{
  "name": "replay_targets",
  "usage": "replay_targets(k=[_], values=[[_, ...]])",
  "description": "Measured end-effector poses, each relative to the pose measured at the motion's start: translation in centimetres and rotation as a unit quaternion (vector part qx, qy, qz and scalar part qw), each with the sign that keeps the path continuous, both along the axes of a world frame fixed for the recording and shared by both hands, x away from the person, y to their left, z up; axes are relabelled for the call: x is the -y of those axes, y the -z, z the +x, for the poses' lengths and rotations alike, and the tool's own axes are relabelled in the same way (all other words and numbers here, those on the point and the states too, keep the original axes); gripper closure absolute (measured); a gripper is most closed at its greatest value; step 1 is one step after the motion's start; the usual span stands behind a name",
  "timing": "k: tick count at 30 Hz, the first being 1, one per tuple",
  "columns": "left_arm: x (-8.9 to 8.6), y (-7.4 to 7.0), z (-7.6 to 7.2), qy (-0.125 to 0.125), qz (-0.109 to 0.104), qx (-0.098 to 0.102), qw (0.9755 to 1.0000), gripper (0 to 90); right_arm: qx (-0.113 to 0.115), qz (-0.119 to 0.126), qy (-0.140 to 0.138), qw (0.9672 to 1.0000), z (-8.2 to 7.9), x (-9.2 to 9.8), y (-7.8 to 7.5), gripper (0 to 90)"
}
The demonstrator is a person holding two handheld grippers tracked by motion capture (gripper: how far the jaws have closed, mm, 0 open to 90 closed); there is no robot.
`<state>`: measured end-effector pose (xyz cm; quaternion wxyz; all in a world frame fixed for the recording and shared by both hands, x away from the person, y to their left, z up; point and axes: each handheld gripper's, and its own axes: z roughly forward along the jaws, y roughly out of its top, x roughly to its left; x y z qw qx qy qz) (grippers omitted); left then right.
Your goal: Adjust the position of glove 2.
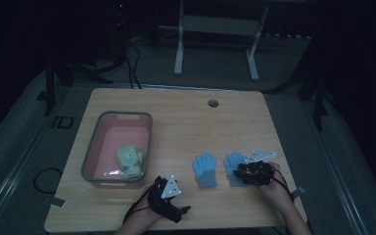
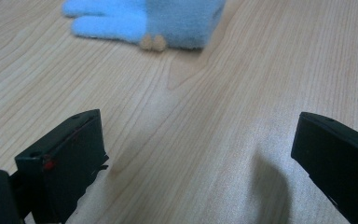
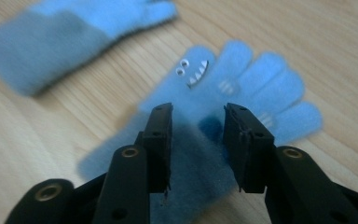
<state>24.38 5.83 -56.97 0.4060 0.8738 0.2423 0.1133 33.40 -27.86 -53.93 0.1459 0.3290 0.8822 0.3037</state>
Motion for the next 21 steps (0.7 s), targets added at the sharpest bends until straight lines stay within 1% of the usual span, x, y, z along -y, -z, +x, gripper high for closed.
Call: replay_targets(k=[1,3,4,5,6,7,8,10,11,13,15,17,20,21], values=[[0.0,0.0,0.0,0.0,0.0,-0.001,1.0,3.0,-0.003,0.002,-0.003,1.0,0.1,0.1,0.2,64.2],[0.0,0.0,0.0,0.0,-0.001,-0.001,1.0,2.9,-0.007,0.014,-0.002,0.9999,0.2,0.3,0.5,67.7],[0.0,0.0,0.0,0.0,-0.001,-0.001,1.0,3.0,-0.007,0.014,-0.002,0.9999,0.2,0.3,0.5,67.7],[0.0,0.0,0.0,0.0,0.0,-0.001,1.0,3.0,-0.009,0.019,0.003,0.9998,0.2,0.4,0.5,70.8],[0.0,0.0,0.0,-0.001,0.0,-0.001,1.0,3.0,-0.008,0.018,0.013,0.9997,0.2,0.5,0.6,79.5],[0.0,0.0,0.0,-0.001,0.001,-0.001,1.0,2.9,-0.009,0.02,0.016,0.9996,0.2,0.4,0.6,81.5],[0.1,0.0,0.0,0.0,0.001,0.0,1.0,3.0,-0.009,0.022,0.021,0.9995,0.2,0.3,0.6,82.8],[0.1,0.0,0.0,-0.001,0.002,0.0,1.0,3.0,-0.016,0.036,0.032,0.9987,0.1,0.4,0.7,84.4],[0.1,0.0,0.0,-0.001,0.002,0.0,1.0,3.0,-0.018,0.041,0.031,0.9985,0.2,0.6,0.7,84.9],[0.1,0.0,0.0,-0.002,0.002,0.0,1.0,2.9,-0.031,0.053,0.045,0.9971,0.4,0.8,0.5,85.9],[0.1,0.0,0.0,-0.001,0.002,0.0,1.0,2.9,-0.016,0.04,0.044,0.9981,0.2,0.7,-0.1,86.2],[0.1,0.0,0.0,-0.001,0.002,-0.001,1.0,2.9,-0.007,0.046,0.048,0.9978,0.1,0.8,-0.9,86.4],[0.1,0.0,0.0,-0.001,0.003,-0.001,1.0,3.0,0.005,0.056,0.042,0.9976,-0.1,0.7,-2.4,86.4],[0.1,0.0,0.0,-0.001,0.003,-0.001,1.0,3.0,0.007,0.054,0.038,0.9978,-0.2,0.6,-2.9,86.4]])
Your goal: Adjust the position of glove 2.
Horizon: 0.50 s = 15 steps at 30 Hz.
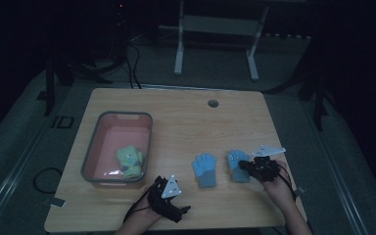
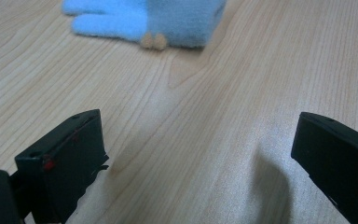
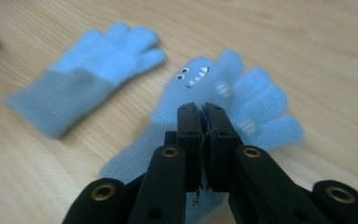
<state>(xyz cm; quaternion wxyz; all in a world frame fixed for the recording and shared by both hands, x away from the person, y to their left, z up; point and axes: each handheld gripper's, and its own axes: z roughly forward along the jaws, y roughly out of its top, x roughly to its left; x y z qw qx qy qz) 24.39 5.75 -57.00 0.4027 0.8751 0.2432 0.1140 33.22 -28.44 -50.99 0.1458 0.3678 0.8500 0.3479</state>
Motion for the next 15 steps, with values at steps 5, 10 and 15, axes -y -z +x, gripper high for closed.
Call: replay_targets(k=[5,10,15], values=[[0.0,0.0,0.0,0.0,-0.001,0.0,1.0,2.9,0.014,0.006,-0.017,0.9997,-0.5,-1.4,-2.2,86.3],[0.0,0.0,0.0,0.001,-0.001,0.002,1.0,2.9,0.022,0.021,-0.049,0.9983,-0.7,-3.7,-3.5,86.4],[0.0,0.0,0.0,0.0,0.0,0.001,1.0,2.9,0.02,0.021,-0.079,0.9964,-0.9,-6.4,-3.8,86.3]])
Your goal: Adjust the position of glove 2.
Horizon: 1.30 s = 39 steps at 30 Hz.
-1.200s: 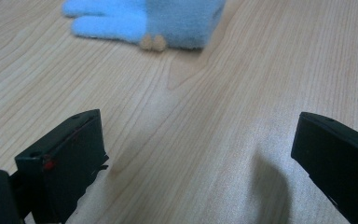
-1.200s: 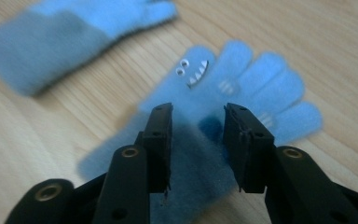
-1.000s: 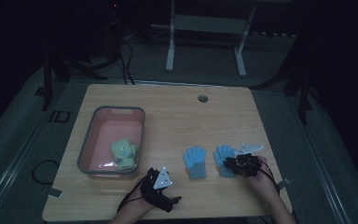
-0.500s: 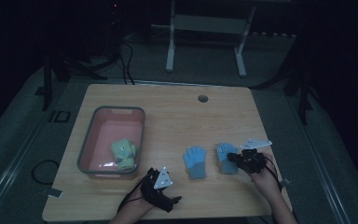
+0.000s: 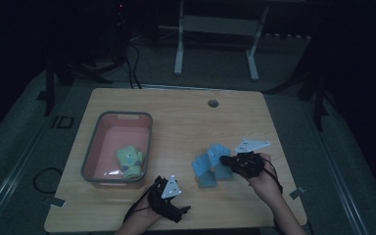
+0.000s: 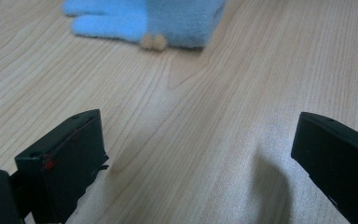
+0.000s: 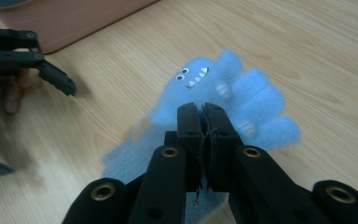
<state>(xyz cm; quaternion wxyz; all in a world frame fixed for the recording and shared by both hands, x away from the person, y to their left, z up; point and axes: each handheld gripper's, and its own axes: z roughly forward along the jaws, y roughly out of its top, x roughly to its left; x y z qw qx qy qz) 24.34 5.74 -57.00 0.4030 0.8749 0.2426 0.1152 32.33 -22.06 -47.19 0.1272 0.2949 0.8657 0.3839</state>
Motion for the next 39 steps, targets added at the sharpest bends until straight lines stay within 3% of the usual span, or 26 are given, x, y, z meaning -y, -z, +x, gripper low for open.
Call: replay_targets(k=[4,10,18,25,36,39], values=[[0.0,0.0,0.0,0.001,0.002,0.0,1.0,3.0,-0.005,0.002,-0.018,0.9998,0.0,-1.6,0.0,86.2],[0.0,0.0,0.0,0.002,0.002,0.001,1.0,3.0,-0.009,-0.016,-0.037,0.9992,-0.2,-3.3,0.7,86.1],[0.0,0.0,0.0,0.002,0.001,0.0,1.0,3.0,-0.027,-0.031,-0.04,0.9984,0.2,-3.9,2.5,85.8],[0.0,0.0,0.0,0.002,0.0,-0.004,1.0,3.0,-0.054,-0.044,-0.033,0.997,0.7,-4.1,5.0,85.2],[0.1,0.1,0.0,0.003,0.014,-0.001,0.9999,3.0,-0.068,-0.042,-0.028,0.9964,1.1,-4.0,6.4,83.1],[0.2,0.1,-0.1,0.002,0.017,0.005,0.9998,3.0,-0.073,-0.039,-0.024,0.9963,1.0,-4.0,6.3,77.7]])
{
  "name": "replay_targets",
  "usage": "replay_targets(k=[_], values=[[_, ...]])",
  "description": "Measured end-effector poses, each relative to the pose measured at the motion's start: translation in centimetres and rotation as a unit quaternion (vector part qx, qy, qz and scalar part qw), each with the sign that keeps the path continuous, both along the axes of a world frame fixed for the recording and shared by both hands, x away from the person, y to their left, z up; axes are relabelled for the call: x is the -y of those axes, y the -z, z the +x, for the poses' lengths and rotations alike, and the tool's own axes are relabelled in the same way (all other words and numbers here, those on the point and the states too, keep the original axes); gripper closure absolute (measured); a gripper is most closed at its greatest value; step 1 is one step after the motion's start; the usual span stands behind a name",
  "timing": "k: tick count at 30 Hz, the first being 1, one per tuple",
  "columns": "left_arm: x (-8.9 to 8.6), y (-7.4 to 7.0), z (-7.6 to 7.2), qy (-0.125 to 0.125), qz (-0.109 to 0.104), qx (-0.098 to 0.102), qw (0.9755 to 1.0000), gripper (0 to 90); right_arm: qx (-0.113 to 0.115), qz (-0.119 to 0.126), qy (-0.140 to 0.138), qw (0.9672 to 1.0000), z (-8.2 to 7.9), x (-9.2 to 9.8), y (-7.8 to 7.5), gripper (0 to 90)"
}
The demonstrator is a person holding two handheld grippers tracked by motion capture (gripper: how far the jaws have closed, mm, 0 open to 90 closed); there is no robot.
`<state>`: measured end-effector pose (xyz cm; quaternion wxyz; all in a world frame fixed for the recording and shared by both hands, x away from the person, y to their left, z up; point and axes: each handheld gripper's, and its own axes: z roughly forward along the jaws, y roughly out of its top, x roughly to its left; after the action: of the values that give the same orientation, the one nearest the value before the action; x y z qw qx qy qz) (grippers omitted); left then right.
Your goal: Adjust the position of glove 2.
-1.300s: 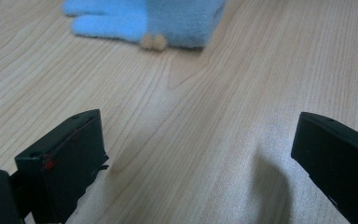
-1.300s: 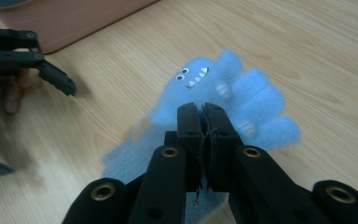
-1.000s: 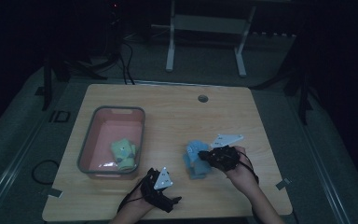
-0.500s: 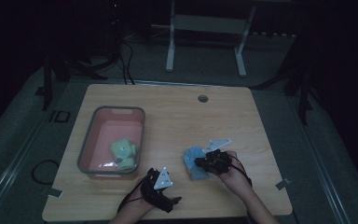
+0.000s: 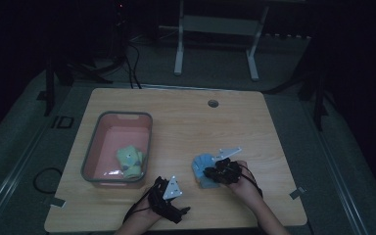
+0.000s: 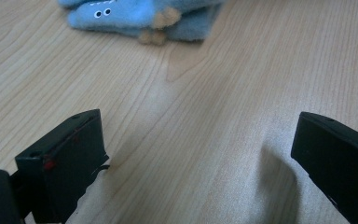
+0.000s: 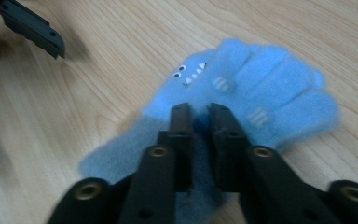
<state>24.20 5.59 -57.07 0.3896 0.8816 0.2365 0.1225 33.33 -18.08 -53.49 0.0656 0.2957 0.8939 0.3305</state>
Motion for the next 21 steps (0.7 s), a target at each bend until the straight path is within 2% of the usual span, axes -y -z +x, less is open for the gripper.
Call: replay_targets(k=[5,7,10,11,14,16,18,19,21], values=[[-0.2,-0.6,0.0,-0.017,-0.042,0.005,0.999,3.0,0.004,0.017,-0.006,0.9998,-0.3,0.1,-0.8,52.2],[-0.1,-0.9,-0.1,-0.023,-0.037,0.015,0.9989,3.0,0.011,0.021,-0.005,0.9997,-0.4,0.3,-1.1,43.8],[0.3,-1.1,-0.3,-0.021,-0.03,0.035,0.9987,3.4,0.006,0.042,-0.009,0.999,-0.4,0.9,-1.5,29.4],[0.5,-1.3,-0.4,-0.024,-0.024,0.04,0.9986,3.4,0.006,0.048,-0.012,0.9988,-0.4,1.0,-1.5,28.6],[0.8,-1.8,-0.7,-0.024,-0.027,0.046,0.9983,3.5,0.003,0.054,-0.013,0.9985,-0.5,1.6,-1.5,19.8],[0.9,-2.0,-0.7,-0.027,-0.03,0.042,0.9983,3.5,0.004,0.053,-0.006,0.9986,-0.5,2.0,-1.4,19.5],[1.0,-2.3,-0.5,-0.035,-0.026,0.017,0.9989,3.8,-0.003,0.057,-0.008,0.9983,-0.4,2.5,-1.5,18.7],[1.0,-2.4,-0.4,-0.032,-0.036,0.003,0.9988,3.8,-0.005,0.067,-0.004,0.9978,-0.3,2.8,-1.6,18.7],[1.2,-2.5,-0.3,-0.022,-0.053,-0.015,0.9982,3.8,0.008,0.072,-0.002,0.9974,-0.3,3.2,-1.7,17.4]])
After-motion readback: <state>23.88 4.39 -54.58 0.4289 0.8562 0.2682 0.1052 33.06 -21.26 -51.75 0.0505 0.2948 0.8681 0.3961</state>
